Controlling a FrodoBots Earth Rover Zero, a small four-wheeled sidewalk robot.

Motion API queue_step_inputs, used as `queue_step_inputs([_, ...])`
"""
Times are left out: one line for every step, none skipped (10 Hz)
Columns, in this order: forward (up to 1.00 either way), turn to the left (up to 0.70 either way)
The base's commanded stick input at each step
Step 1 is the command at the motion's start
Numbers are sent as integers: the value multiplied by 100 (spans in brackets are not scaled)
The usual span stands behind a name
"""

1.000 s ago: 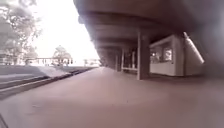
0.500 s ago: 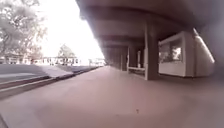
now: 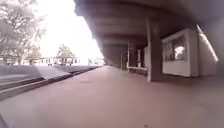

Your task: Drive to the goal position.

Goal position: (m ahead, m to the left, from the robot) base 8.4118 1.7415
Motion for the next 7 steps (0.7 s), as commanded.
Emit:
queue_step_inputs([85, 0])
queue_step_inputs([85, 0])
queue_step_inputs([85, -34])
queue_step_inputs([85, -34])
queue_step_inputs([85, -9])
queue_step_inputs([85, 0])
queue_step_inputs([85, 0])
